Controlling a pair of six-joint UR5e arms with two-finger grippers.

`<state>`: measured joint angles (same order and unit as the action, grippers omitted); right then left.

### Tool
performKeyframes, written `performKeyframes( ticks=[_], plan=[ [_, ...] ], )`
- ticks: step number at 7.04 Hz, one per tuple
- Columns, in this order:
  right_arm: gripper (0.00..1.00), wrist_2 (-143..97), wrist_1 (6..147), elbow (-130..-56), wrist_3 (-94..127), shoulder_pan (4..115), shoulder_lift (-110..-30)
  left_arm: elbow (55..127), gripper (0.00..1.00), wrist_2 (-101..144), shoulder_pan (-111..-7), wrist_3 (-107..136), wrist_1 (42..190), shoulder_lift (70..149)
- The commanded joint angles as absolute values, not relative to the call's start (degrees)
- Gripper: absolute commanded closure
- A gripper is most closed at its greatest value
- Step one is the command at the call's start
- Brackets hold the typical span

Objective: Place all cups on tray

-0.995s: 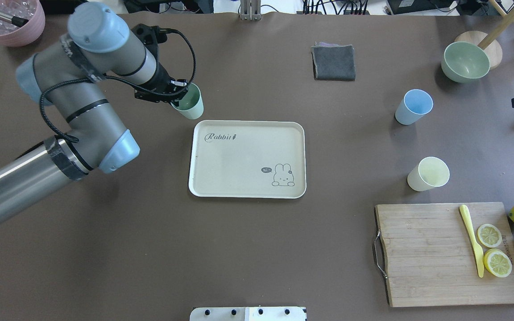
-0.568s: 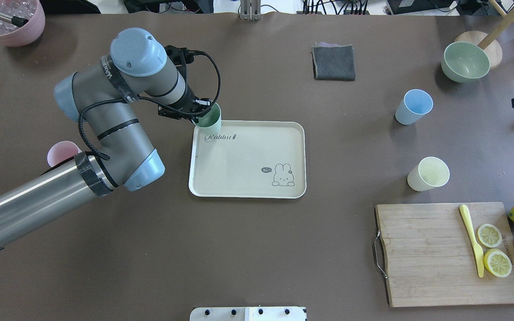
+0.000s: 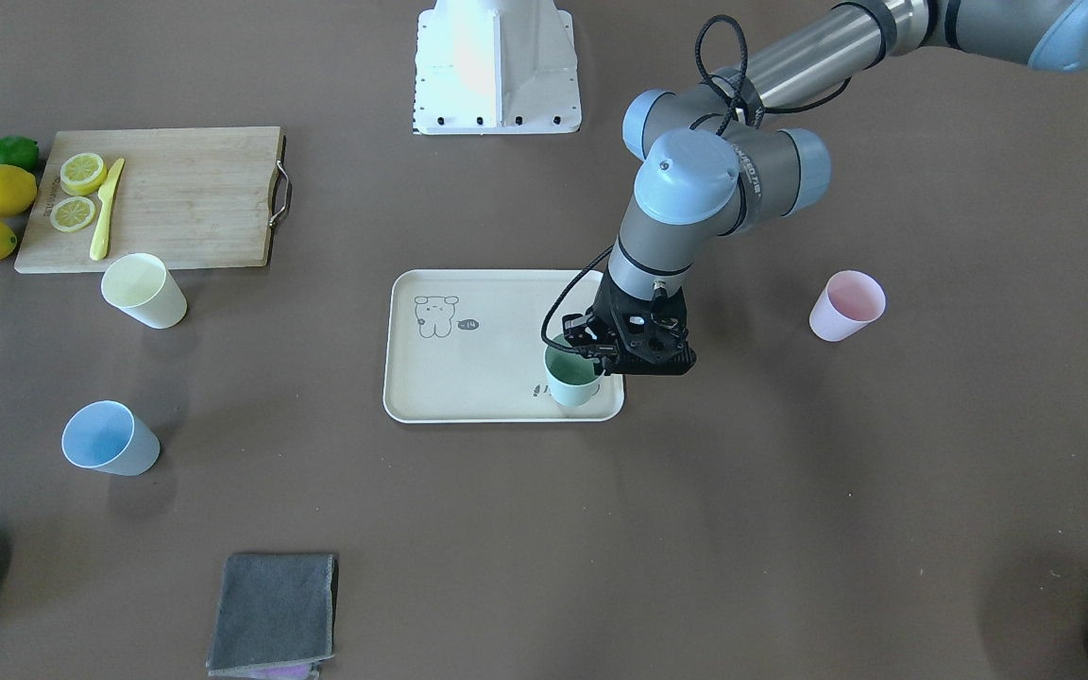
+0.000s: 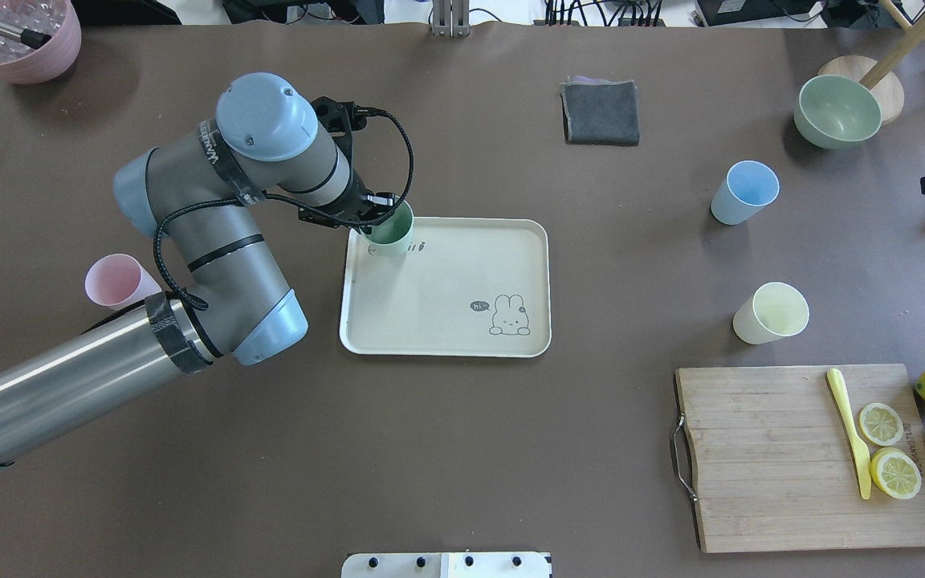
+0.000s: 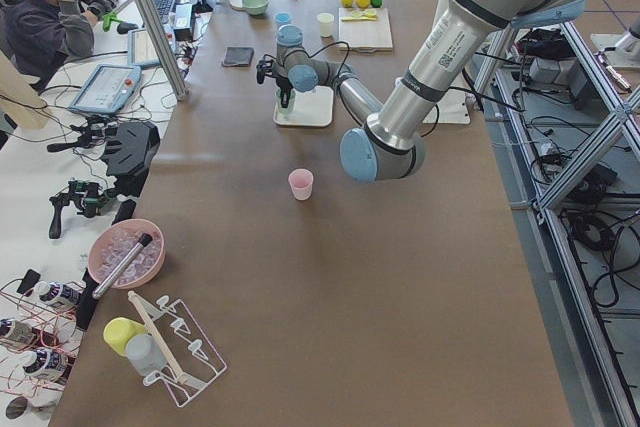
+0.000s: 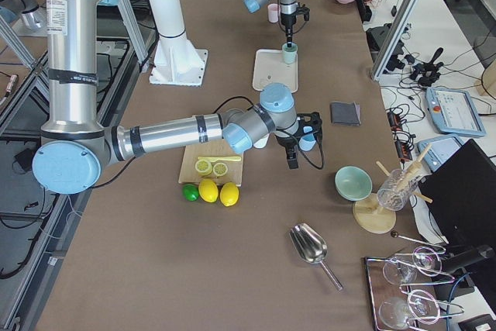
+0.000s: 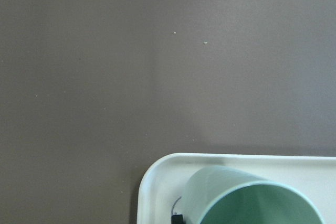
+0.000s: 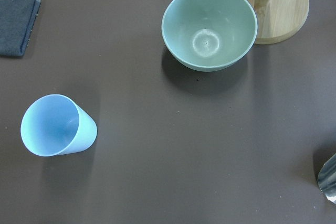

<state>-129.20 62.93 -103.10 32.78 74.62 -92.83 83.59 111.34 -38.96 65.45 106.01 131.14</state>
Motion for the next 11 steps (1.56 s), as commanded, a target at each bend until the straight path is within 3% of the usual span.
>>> performKeyframes(
  ticks=[1,4,8,11],
  plan=[
    [0.0,-129.2,62.9,-103.0,32.8,74.6,-92.9,85.4,0.02,111.5,-41.1,64.3,105.7,129.5],
    [0.0,-129.2,62.9,-103.0,32.8,74.6,-93.0,91.7,0.01,121.9,-52.9,49.4,105.3,120.2],
    [0.0,-129.1,62.9,-102.9,32.7,74.6,-93.3,106.0,0.01,123.2,-55.3,37.6,105.8,99.8],
    [0.0,-129.1,62.9,-102.7,32.7,74.6,-93.3,104.5,0.02,122.3,-55.7,32.3,108.6,94.1]
  ],
)
